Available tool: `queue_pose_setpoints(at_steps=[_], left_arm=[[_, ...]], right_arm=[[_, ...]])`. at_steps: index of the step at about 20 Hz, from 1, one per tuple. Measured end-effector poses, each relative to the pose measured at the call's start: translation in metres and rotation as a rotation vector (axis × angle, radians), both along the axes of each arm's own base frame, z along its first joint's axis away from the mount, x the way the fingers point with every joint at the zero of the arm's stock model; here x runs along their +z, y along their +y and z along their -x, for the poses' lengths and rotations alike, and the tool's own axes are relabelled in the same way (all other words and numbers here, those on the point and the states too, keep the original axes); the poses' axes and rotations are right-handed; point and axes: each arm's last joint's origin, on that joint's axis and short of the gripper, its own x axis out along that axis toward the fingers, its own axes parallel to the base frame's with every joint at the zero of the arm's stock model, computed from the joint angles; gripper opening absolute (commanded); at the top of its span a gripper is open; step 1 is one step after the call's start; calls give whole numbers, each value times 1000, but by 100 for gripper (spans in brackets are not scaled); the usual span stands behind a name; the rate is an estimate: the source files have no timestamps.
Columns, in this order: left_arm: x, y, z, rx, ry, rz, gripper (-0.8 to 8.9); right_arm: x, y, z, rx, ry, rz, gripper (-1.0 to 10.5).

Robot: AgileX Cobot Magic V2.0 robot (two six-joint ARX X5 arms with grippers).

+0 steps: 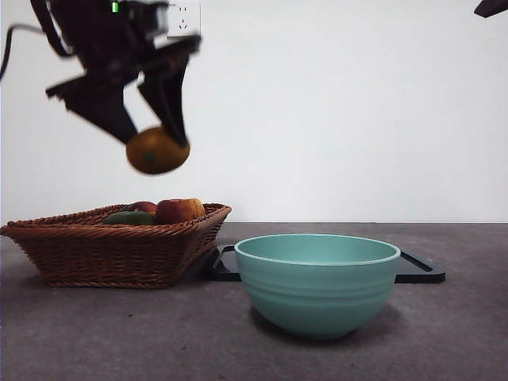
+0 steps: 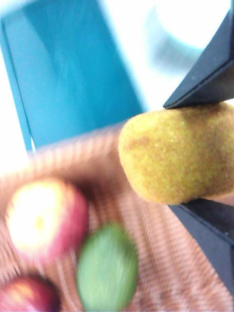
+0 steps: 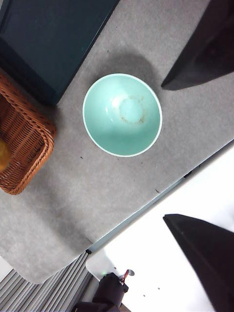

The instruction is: Pick up the wifruite, put it on the bowl, pick up the plate, put it on desk

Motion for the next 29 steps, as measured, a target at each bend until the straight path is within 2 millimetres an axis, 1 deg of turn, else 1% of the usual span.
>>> queue_pose_setpoints(at_steps=[1,3,6,8,12,15,17,20,22,23,25,26,29], left_arm=[[10,-8,16,-56,-2,13,204],[17,-28,41,-171,-2,38,204],[12,-64,61,-306,-8,47,204],[-1,-85,67,-368,7,37,204],[-37,-113,65,-415,71,-17,205],[-61,-127,59,-418,95,-51,205],[-76,-133,55,-411,108,-81,205],[-90,-137,52,-410,128,-104,213],[-96,-139,51,-410,141,-115,221],[-98,-139,52,-411,146,-120,255],[-99,-141,54,-418,146,-121,354],[-99,-143,56,-424,145,-121,380],[-99,-145,58,-434,145,-121,379]], right_arm=[[0,0,0,-13,-6,14,406],[-1,-2,-1,-50,-21,55,406],[-1,-1,-1,-50,-21,54,406],[-1,-2,-1,-50,-21,55,406],[-1,-2,-1,-50,-21,55,406],[-1,-2,-1,-51,-21,55,406],[-1,-2,-1,-51,-21,56,406],[-1,-2,-1,-51,-21,56,406],[-1,-2,-1,-51,-21,56,406],[-1,-2,-1,-51,-21,55,406],[-1,-2,-1,-51,-21,55,406],[-1,-2,-1,-51,-21,55,406],[-1,-2,-1,-51,-21,55,406]])
